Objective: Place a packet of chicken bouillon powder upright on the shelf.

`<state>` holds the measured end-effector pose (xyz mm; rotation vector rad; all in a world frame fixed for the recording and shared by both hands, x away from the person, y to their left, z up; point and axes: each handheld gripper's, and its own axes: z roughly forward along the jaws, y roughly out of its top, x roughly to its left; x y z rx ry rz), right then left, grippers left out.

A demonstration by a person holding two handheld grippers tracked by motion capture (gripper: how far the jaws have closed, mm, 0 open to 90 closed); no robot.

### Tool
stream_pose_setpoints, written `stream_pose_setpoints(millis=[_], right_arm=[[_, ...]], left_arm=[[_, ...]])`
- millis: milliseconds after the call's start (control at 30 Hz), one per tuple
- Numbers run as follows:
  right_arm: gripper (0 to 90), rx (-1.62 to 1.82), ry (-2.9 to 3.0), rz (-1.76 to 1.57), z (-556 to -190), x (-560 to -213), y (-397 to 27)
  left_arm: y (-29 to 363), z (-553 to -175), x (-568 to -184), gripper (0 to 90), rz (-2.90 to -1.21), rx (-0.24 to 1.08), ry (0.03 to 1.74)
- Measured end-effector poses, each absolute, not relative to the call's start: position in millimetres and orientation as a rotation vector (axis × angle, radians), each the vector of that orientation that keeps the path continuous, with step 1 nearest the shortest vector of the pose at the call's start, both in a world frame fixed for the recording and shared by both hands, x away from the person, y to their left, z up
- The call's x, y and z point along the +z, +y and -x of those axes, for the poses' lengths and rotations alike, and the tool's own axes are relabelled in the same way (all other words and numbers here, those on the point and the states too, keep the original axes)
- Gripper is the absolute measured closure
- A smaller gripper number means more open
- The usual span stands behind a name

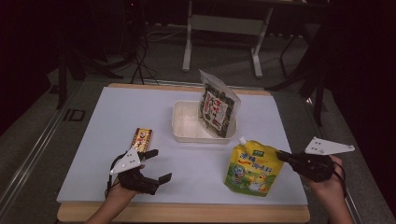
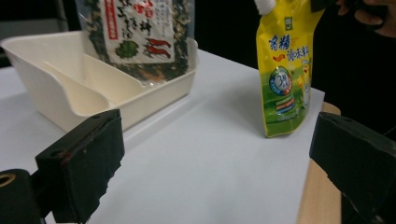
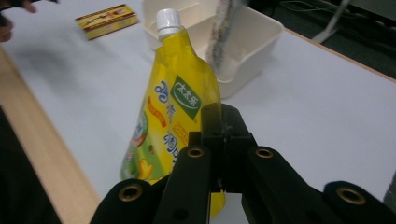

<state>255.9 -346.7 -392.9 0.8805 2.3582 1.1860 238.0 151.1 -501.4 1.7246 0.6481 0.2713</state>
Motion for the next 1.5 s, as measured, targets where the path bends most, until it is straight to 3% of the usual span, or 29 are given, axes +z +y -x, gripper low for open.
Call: stream_pose_setpoints(millis=[600, 833, 1233, 1500], right_arm=[[90.0, 1.236, 2.440, -0.608, -236, -357, -315], [90.0, 1.292, 2.441, -0.574, -240, -344, -302], [90.0, 1.370, 2.474, -0.489, -246, -338, -269], [90.0, 1.379, 2.522, -0.442, -248, -341, -249]], left_arm=[[129, -236, -479, 3.8, -1.743, 0.180, 0.566], [122, -244, -471, 11.2, -1.757, 0.180, 0.562], [102, -256, -459, 15.7, -1.765, 0.130, 0.527], [86, -260, -447, 35.1, -1.775, 0.115, 0.482]])
